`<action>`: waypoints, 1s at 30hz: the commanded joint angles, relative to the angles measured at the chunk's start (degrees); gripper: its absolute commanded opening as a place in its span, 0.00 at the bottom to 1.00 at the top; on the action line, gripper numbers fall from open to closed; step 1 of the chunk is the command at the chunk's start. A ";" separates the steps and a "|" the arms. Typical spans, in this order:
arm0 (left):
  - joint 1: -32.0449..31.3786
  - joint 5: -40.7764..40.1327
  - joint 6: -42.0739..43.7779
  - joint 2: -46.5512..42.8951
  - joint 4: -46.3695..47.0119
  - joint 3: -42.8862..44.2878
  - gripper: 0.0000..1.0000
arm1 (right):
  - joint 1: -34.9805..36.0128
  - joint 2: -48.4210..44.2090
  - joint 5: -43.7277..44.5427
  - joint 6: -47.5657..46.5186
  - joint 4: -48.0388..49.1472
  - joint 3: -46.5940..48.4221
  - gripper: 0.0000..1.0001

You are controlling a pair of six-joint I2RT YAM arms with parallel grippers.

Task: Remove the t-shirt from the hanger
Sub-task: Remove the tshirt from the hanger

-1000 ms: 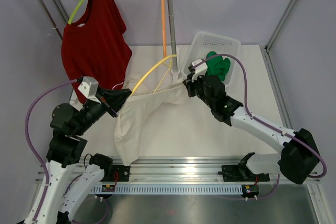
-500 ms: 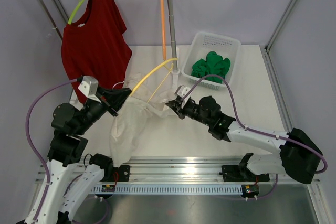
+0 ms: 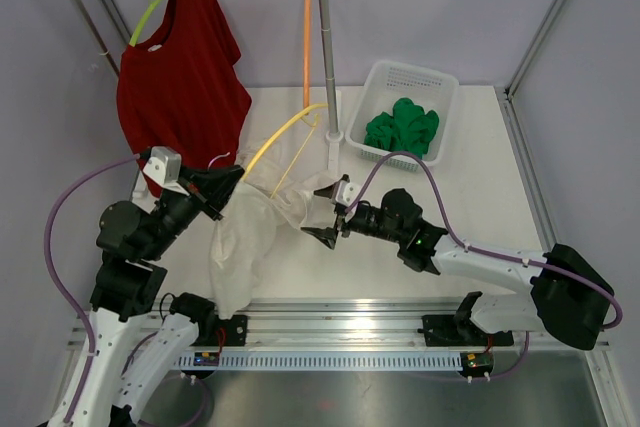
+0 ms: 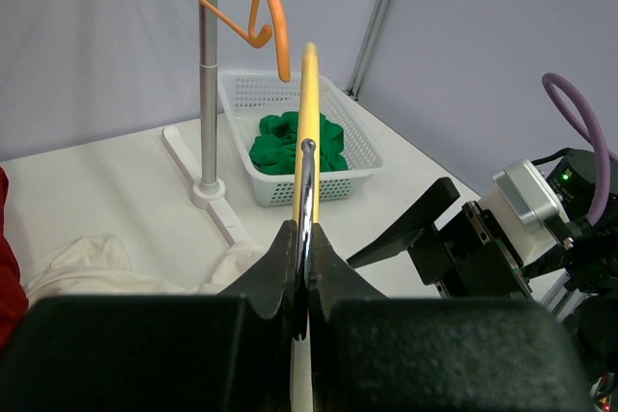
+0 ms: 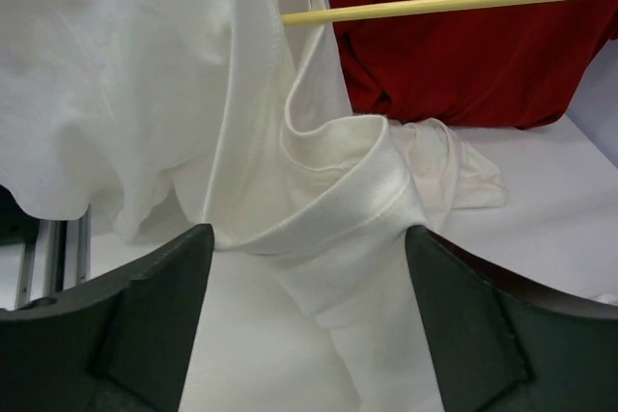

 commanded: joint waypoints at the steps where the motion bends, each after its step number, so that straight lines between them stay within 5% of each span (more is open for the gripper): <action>1: -0.13 -0.83 -0.34 -0.87 6.71 0.52 0.00 | 0.40 -1.04 -1.02 -0.95 5.25 -0.64 0.92; 4: -0.13 -1.09 -0.60 -1.22 6.89 0.43 0.00 | 0.49 -0.25 -0.92 -0.69 6.48 -0.73 0.99; 30: -0.13 -2.59 -1.22 -2.19 9.70 -1.86 0.00 | 0.40 6.34 -1.98 2.13 12.02 0.86 1.00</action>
